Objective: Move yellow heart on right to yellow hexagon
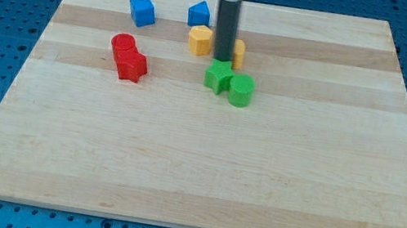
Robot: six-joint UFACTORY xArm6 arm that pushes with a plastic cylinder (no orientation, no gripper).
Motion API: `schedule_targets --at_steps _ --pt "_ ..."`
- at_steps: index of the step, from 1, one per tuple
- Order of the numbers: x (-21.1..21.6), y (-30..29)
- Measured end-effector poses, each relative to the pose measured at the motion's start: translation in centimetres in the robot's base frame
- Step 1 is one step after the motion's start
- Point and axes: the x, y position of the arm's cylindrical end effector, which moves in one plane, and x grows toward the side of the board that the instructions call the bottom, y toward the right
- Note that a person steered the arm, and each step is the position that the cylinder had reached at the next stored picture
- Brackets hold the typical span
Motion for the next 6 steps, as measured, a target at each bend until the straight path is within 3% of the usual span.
schedule_targets --at_steps 3,5,6 --pt "-1.2 4.8" --pt "-2.7 -1.1" --pt "-2.7 -1.0"
